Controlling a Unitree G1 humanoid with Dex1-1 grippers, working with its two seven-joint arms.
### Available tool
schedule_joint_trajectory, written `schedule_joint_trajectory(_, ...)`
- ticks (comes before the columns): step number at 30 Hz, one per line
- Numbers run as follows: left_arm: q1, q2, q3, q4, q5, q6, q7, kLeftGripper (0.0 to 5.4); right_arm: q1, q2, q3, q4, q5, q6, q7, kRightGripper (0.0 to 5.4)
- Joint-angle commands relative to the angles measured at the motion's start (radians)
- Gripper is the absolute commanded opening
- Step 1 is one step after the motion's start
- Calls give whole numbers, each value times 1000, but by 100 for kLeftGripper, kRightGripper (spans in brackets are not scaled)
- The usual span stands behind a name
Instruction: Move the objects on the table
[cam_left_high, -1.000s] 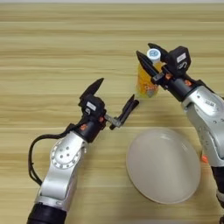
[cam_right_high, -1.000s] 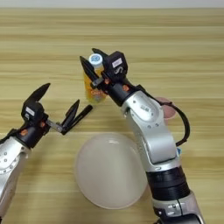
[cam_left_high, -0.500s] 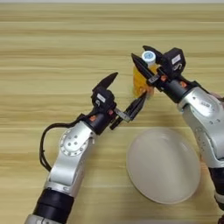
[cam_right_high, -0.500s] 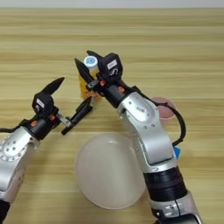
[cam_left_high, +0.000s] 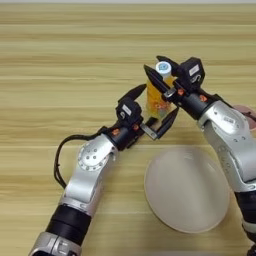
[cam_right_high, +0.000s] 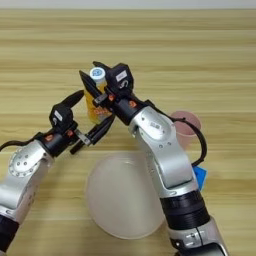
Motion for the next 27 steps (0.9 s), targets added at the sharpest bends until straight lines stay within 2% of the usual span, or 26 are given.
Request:
schedule_joint_trajectory(1,-50,-36,-1,79,15,-25,10,540,-22,15,18,-58,14,-4,9,179)
schedule_joint_trajectory(7,-70,-46,7,116,22,-53,19,492,-12,17,29,-80,23,3,7,179)
schedule_joint_trajectory(24,-67,-46,12,114,32,-75,16,352,-5,14,34,-83,28,6,4,179)
schedule_joint_trajectory(27,-67,-45,13,111,31,-74,16,342,-4,13,34,-82,29,4,5,179)
